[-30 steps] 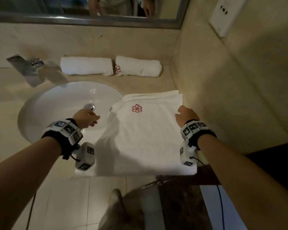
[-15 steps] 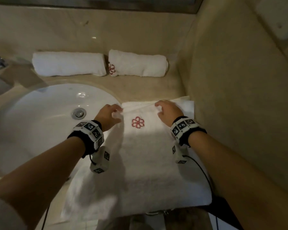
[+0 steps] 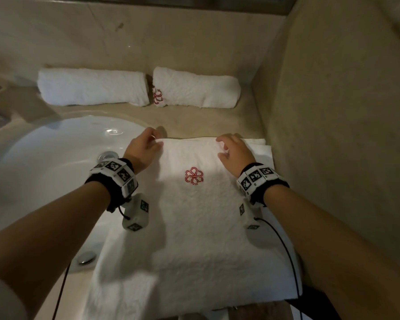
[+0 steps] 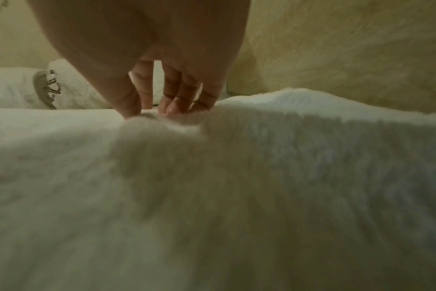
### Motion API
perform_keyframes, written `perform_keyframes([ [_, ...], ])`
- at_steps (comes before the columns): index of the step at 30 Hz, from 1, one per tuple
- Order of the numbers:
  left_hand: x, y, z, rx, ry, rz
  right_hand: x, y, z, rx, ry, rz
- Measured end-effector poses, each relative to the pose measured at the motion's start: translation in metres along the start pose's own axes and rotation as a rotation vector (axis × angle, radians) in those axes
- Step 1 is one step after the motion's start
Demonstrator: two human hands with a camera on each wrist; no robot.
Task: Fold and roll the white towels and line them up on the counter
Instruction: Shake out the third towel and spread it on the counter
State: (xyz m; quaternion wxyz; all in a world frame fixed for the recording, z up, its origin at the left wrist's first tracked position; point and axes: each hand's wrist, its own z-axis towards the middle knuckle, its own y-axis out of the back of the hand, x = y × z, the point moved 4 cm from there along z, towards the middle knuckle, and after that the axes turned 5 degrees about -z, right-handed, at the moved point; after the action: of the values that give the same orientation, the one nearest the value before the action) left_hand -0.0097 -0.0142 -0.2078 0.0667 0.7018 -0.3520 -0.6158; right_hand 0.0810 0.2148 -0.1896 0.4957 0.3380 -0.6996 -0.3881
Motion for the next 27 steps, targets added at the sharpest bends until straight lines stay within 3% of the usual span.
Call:
perform_keyframes([
  [5,0.022,-0.012,0.005,0.184,0.137,0.149,0.002,0.0,0.002,0.019,-0.015,-0.047],
  [9,0.014,-0.01,0.0,0.169,0.008,-0.17,-0.012,0.013,0.006,-0.047,-0.07,-0.242],
  [11,0.004,-0.01,-0.001,0.156,-0.048,-0.204,-0.022,0.018,0.007,-0.029,-0.124,-0.302],
  [14,-0.019,-0.016,-0.006,0.176,-0.293,0.02,-0.027,0.022,0.007,-0.023,-0.128,-0.36],
  [17,-0.034,-0.028,-0.004,0.215,-0.452,0.195,-0.02,0.028,0.007,-0.081,-0.064,-0.384],
  [19,-0.044,-0.042,0.002,0.294,-0.492,0.239,-0.018,0.032,0.006,-0.122,-0.03,-0.327],
  [22,-0.051,-0.058,0.009,0.38,-0.401,0.288,-0.02,0.034,0.004,-0.108,-0.039,-0.115],
  [24,-0.052,-0.056,0.013,0.32,-0.382,0.351,-0.023,0.033,0.005,-0.074,-0.089,-0.056],
  [27,-0.057,-0.046,0.008,0.209,-0.556,0.465,-0.022,0.031,0.01,-0.008,-0.136,-0.111],
])
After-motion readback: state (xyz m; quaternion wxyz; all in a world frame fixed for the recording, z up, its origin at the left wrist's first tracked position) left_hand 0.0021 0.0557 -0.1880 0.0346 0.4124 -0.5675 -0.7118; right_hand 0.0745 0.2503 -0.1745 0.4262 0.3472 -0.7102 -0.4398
